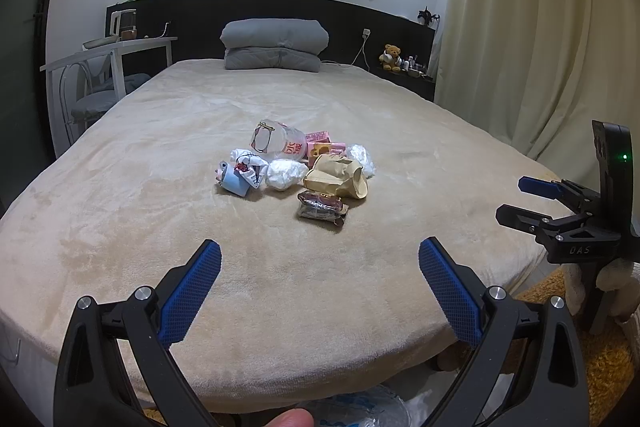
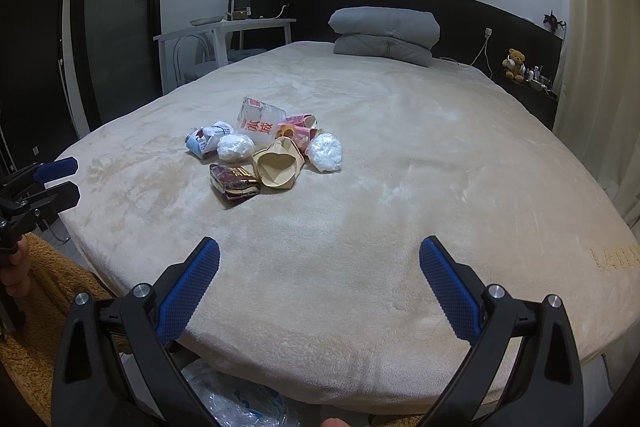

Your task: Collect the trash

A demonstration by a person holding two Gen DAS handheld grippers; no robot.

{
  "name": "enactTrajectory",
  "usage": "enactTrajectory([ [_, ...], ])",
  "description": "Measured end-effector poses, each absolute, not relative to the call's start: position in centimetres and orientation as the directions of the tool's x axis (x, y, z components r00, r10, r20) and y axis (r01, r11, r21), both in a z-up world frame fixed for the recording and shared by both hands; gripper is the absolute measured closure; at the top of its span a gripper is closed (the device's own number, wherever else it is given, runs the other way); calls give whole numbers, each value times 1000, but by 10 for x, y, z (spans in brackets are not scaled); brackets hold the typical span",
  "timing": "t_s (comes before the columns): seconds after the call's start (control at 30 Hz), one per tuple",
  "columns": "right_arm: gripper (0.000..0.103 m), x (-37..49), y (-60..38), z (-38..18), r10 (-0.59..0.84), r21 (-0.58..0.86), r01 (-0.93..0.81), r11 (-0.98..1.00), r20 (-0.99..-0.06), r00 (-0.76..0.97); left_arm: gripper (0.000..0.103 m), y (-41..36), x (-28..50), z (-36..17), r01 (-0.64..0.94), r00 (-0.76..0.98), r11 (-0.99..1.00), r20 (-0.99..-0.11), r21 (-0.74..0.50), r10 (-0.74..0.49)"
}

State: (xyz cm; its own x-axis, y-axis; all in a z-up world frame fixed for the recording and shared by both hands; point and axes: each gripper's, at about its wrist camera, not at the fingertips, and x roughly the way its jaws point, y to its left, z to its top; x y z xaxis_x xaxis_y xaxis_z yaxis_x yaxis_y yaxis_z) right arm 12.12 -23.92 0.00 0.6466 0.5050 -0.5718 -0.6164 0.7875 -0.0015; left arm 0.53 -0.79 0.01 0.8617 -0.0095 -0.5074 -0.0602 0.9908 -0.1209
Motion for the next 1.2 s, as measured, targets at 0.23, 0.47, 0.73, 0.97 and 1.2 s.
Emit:
enactTrajectory([
  [0.23,4,123,-237,-4,498,-5,-616,788,-583,642,6,-7,6,0,-71,859,990,-511,-120,0],
  [0.47,4,130,-233,-8,487,-6,-616,787,-608,627,6,-19,8,-7,-44,845,997,-535,-65,2],
  [0.73,4,137,-234,-9,491,23,-615,788,-625,607,6,-5,12,-10,-67,825,993,-565,-99,0],
  [0.97,4,155,-240,-7,508,80,-610,789,-643,573,6,21,25,-10,-129,805,974,-594,-185,-6],
  [1.2,4,177,-234,0,555,149,-621,770,-638,535,6,34,52,-4,-121,798,975,-602,-185,-15],
])
